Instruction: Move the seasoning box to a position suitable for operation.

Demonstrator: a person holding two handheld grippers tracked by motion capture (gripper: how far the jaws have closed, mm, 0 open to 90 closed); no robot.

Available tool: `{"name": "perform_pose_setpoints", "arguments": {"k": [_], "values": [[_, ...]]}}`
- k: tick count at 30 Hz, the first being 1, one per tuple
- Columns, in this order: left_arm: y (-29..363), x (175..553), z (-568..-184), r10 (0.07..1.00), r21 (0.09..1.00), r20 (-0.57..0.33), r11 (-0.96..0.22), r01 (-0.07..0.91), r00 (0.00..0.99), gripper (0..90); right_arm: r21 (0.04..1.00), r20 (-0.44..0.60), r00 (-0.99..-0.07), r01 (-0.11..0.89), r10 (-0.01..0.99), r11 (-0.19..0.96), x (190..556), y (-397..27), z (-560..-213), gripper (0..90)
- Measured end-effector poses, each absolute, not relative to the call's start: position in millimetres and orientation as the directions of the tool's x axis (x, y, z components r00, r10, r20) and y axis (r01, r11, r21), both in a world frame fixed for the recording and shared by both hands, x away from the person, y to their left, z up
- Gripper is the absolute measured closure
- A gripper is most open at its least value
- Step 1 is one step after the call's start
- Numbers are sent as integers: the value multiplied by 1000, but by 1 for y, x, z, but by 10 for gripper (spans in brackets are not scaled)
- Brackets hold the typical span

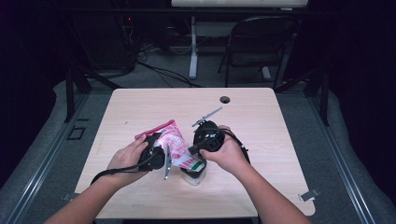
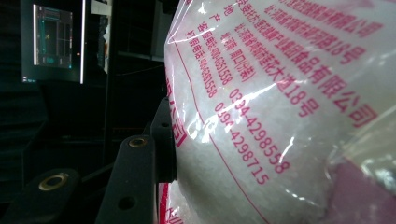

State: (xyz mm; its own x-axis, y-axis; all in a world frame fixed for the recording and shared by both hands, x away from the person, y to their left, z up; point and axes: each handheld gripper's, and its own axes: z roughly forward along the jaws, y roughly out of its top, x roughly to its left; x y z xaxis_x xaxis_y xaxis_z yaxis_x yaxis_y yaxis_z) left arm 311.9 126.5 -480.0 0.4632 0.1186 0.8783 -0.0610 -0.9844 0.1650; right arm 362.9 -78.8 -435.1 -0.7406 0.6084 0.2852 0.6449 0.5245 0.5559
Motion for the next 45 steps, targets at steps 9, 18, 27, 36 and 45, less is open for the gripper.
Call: {"name": "perform_pose_setpoints", "arguments": {"k": [9, 18, 27, 36, 45], "values": [[124, 311, -482, 95, 139, 887, -988, -65, 452, 604, 553, 286, -738, 648, 611, 524, 364, -81, -439, 900], [123, 310, -483, 75, 119, 897, -990, -74, 435, 607, 553, 288, -734, 652, 614, 520, 363, -80, -441, 900], [124, 309, -482, 66, 110, 902, -991, -79, 427, 610, 551, 283, -742, 645, 608, 530, 363, -80, -441, 900], [122, 309, -480, 42, 84, 910, -993, -84, 411, 612, 556, 289, -737, 649, 611, 519, 362, -80, -441, 900], [121, 308, -480, 23, 65, 916, -994, -90, 401, 614, 550, 285, -741, 646, 608, 529, 363, -82, -442, 900]]}}
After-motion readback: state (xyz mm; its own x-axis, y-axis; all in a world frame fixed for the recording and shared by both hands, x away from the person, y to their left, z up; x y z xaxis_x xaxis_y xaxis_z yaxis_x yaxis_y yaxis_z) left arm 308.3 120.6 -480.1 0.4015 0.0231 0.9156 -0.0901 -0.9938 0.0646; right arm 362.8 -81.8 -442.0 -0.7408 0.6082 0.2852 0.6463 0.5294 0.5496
